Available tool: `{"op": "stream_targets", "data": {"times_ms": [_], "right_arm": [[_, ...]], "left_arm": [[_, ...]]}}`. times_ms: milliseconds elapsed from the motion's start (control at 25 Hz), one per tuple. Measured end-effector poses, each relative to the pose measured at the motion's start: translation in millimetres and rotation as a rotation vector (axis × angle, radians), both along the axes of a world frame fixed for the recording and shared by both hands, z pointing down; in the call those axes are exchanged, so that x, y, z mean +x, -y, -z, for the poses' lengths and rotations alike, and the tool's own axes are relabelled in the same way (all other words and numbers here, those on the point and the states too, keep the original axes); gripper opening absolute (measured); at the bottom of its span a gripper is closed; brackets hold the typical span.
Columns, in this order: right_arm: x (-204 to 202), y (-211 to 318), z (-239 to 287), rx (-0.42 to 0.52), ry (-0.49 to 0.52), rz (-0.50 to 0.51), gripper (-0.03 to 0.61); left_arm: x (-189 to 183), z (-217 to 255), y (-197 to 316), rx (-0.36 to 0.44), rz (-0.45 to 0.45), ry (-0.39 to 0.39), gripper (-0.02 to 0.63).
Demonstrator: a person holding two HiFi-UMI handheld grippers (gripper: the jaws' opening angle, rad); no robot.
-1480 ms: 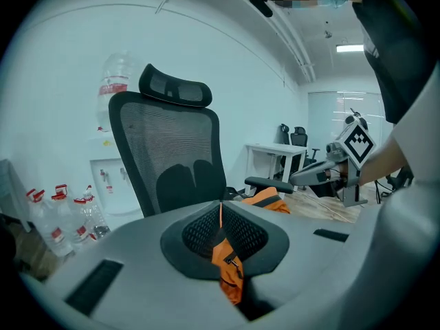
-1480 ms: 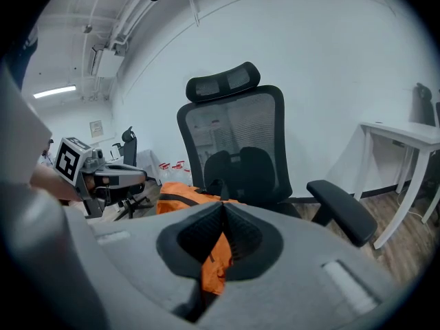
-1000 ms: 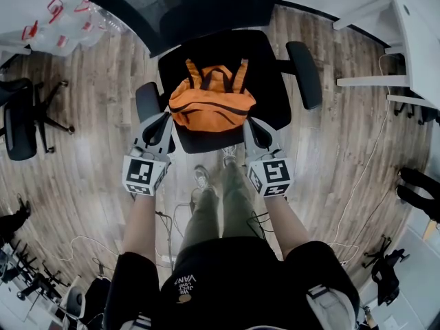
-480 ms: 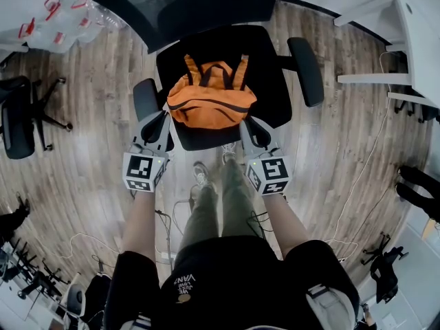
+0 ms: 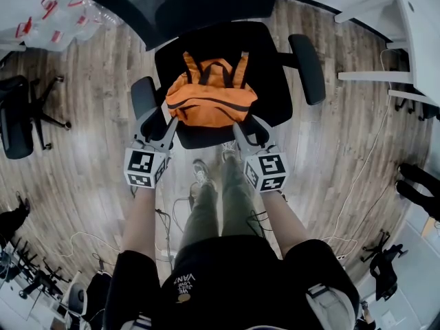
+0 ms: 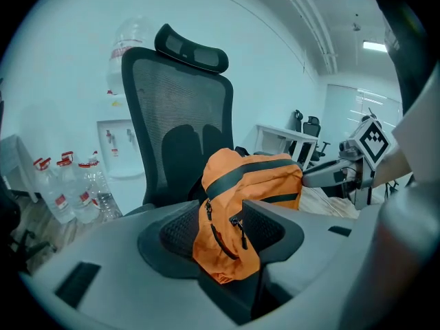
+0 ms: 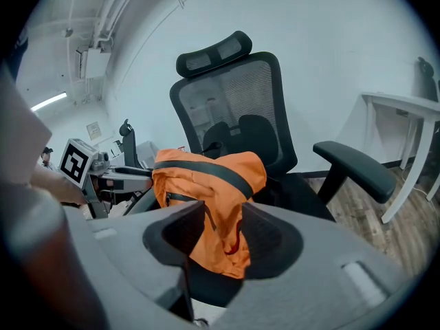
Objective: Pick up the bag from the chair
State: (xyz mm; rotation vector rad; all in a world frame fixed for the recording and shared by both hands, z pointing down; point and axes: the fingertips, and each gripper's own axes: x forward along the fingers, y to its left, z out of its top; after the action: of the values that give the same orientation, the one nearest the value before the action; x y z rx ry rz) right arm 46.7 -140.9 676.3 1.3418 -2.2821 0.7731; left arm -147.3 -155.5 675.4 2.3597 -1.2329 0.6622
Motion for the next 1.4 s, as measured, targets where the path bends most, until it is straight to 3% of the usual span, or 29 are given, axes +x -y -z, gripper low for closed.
{"op": "stream_targets", "data": {"times_ms": [560,880,1000,1080,1400], "right_arm": [[-13,6,-31,-0.092,0.004,0.015,0.169],[-26,11,-36,-0.097,0.036,0.059,0.167],[-28,15,-34,-0.088,0.030,0.063,0.143],[-28,15,-34,-0.085,0.023,0.063,0.087],[-36,10,-26,-0.076,0.004,0.079,0.029]], "left_arm": [[10,-33,14,-0.125,-0.034,0.029,0.201],[10,-39,19,-0.142,-0.007,0.013,0.199],[13,-36,24,-0.125,-0.012,-0.002,0.161],[13,-35,25,-0.121,-0.012,-0.009,0.115],[9,-29,19,-0.138,-0.033,-0.025,0.078]]}}
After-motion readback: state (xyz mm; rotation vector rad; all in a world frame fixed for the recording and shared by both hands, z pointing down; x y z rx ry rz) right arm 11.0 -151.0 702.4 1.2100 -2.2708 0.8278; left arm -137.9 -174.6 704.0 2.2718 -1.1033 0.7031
